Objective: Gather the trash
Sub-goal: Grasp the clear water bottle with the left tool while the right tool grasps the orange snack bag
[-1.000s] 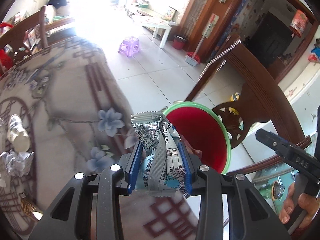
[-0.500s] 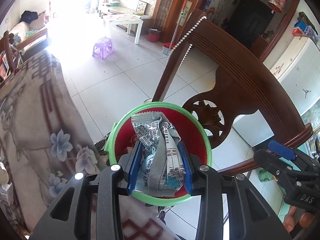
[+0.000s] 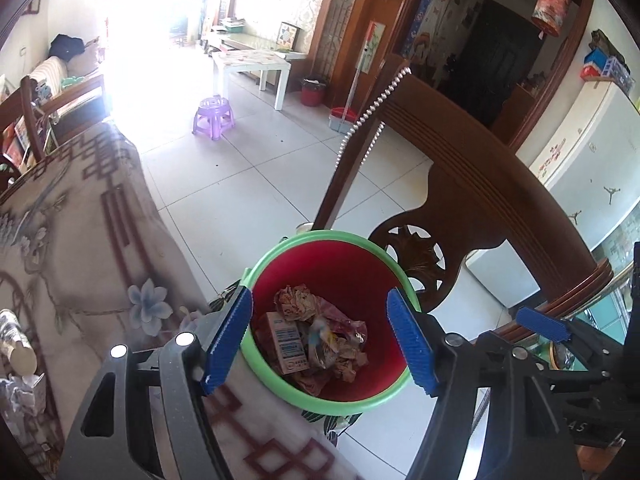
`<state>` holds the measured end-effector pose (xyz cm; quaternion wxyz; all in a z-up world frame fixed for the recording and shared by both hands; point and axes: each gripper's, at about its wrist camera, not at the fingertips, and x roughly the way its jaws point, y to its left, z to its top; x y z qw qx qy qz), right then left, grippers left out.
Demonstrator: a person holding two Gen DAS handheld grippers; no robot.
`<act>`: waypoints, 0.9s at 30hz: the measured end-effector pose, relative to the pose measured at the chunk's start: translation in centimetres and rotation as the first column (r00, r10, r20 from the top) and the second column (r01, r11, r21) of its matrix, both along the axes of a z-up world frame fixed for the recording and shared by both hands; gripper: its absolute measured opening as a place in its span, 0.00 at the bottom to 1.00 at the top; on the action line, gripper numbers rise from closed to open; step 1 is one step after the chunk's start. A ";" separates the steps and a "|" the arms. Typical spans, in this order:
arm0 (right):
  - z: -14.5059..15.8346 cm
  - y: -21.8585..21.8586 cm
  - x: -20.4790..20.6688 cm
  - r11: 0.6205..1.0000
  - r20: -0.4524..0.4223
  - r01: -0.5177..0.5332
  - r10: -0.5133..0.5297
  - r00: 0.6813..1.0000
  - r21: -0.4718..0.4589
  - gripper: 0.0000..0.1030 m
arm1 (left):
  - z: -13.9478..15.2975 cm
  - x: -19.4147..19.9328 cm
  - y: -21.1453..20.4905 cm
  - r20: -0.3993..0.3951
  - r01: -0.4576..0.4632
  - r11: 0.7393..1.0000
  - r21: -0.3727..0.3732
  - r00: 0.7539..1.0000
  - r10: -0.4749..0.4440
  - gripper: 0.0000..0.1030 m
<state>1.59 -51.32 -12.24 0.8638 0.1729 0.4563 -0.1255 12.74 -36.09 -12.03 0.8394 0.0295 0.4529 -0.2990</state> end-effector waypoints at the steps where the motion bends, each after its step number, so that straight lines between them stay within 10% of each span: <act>1: 0.0 0.4 0.1 1.000 0.001 -0.004 0.004 1.000 0.001 0.76 | 0.3 -0.1 0.8 0.001 -0.014 1.000 -0.003 1.000 0.014 0.65; 27: -0.8 23.2 2.6 0.958 -0.020 -0.285 0.286 0.958 0.022 0.76 | -1.6 -3.7 30.3 -0.053 -0.401 0.915 0.040 0.914 0.403 0.65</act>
